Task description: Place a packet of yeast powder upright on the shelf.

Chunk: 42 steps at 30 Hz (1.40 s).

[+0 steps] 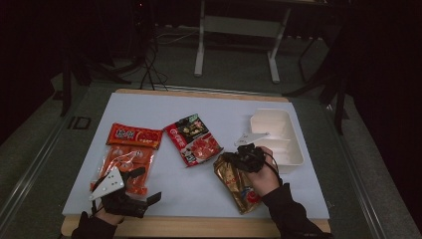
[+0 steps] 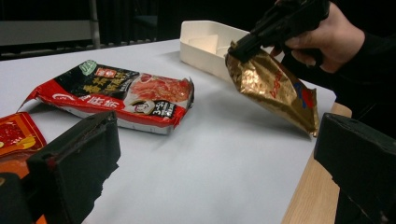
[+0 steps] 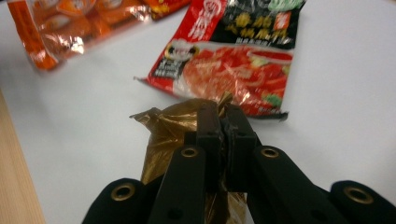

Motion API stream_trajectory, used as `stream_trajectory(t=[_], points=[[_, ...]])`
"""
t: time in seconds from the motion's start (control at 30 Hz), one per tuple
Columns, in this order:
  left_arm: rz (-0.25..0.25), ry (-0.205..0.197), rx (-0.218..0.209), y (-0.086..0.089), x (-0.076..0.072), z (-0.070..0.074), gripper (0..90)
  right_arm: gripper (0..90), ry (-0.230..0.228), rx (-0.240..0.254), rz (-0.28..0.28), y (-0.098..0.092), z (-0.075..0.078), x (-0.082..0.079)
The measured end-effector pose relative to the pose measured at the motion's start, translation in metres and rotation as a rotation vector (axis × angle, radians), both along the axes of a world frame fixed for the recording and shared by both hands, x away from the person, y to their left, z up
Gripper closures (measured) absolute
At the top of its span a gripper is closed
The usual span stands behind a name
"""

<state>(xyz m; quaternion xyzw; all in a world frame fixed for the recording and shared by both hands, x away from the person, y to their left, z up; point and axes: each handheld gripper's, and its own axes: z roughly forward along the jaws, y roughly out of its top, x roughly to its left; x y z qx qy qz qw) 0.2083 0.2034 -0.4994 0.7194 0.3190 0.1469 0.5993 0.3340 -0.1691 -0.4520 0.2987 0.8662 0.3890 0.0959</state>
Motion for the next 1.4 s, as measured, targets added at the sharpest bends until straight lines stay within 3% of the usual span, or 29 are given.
stream_trajectory(t=[0.57, 0.7, 0.97, 1.2, 1.37, 1.4], points=[[-0.006, 0.005, 0.001, -0.002, -0.001, 0.000, 0.7, 87.0, -0.074, 0.125, -0.011, -0.010, 0.039, 0.000], [-0.007, 0.006, 0.000, -0.002, -0.001, -0.001, 0.7, 87.0, -0.079, 0.190, -0.032, -0.017, 0.049, 0.006], [-0.009, 0.012, 0.000, -0.002, 0.000, -0.001, 0.7, 86.9, -0.121, 0.249, -0.066, -0.028, 0.064, 0.019], [-0.010, 0.014, 0.003, -0.003, 0.001, -0.002, 0.8, 86.9, -0.147, 0.302, -0.129, -0.041, 0.085, 0.038], [-0.011, 0.014, 0.006, -0.003, 0.000, -0.002, 0.7, 86.9, -0.168, 0.317, -0.162, -0.049, 0.093, 0.046], [-0.013, 0.015, 0.008, -0.003, 0.001, -0.002, 0.7, 86.9, -0.195, 0.303, -0.173, -0.052, 0.097, 0.049]])
